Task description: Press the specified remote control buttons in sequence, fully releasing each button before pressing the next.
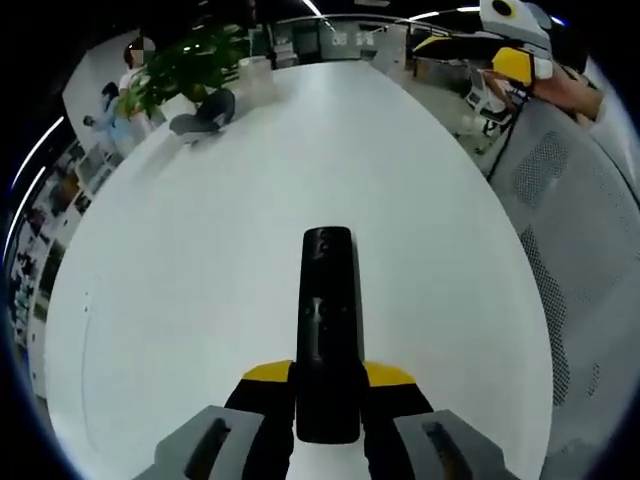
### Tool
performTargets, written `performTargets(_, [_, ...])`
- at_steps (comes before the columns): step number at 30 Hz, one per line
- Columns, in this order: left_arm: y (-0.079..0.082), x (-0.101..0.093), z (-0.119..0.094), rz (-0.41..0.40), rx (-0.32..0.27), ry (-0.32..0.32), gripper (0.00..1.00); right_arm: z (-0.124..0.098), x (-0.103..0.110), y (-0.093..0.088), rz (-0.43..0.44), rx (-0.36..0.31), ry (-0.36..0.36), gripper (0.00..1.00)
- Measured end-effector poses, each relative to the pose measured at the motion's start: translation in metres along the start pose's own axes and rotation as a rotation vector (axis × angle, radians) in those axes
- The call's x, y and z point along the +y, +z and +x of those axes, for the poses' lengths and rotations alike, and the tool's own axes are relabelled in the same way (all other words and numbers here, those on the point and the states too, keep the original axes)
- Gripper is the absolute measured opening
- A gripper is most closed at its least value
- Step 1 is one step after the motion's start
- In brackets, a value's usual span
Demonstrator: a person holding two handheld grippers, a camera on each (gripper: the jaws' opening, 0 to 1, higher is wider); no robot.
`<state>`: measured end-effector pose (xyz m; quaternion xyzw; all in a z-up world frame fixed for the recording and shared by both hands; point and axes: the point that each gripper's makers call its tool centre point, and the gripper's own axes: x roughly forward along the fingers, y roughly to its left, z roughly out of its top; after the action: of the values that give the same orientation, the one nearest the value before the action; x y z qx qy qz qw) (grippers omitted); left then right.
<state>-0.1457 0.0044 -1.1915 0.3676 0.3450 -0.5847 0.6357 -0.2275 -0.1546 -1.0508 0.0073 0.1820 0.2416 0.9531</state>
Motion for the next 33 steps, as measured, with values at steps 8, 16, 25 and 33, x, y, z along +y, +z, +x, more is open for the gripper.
performTargets(8, [0.000, -0.012, -0.001, -0.028, -0.020, 0.009, 0.24, -0.001, 0.000, -0.001, -0.003, 0.003, 0.004, 0.43])
performTargets(16, [0.001, -0.028, -0.003, -0.039, -0.042, 0.005, 0.24, -0.001, 0.002, -0.003, -0.005, 0.013, 0.017, 0.40])
performTargets(25, [0.001, -0.041, -0.004, -0.059, -0.057, -0.003, 0.23, 0.002, 0.014, -0.008, -0.040, 0.052, 0.061, 0.35])
performTargets(33, [0.001, -0.059, -0.006, -0.057, -0.054, -0.019, 0.23, 0.004, 0.026, -0.011, -0.045, 0.080, 0.117, 0.28])
